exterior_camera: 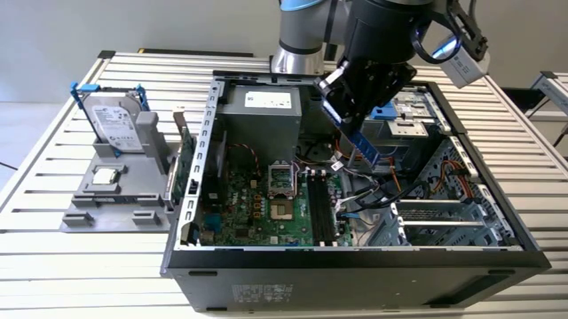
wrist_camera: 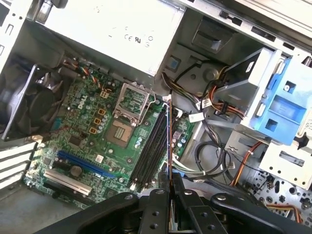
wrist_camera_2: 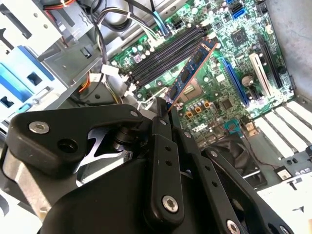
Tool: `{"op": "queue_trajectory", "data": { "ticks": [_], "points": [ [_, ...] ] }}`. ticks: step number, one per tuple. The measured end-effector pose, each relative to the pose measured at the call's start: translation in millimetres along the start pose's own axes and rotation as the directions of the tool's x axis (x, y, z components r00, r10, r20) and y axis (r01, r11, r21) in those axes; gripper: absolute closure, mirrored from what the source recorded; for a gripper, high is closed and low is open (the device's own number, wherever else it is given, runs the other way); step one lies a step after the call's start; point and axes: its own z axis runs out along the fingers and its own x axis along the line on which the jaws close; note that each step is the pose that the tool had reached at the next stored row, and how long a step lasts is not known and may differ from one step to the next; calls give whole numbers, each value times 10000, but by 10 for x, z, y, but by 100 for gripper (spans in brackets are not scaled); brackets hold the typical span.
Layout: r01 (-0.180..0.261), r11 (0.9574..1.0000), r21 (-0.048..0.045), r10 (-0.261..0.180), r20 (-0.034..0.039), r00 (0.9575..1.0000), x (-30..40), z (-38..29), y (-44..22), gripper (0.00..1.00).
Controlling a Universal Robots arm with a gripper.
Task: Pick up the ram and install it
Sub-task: 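Insert the ram into the slot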
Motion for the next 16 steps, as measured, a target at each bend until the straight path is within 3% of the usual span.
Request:
{"op": "queue_trajectory", "data": {
  "ticks": [16],
  "points": [
    [-723, 9974, 12, 723, 19, 9974, 0, -1, 0, 100]
  ]
}}
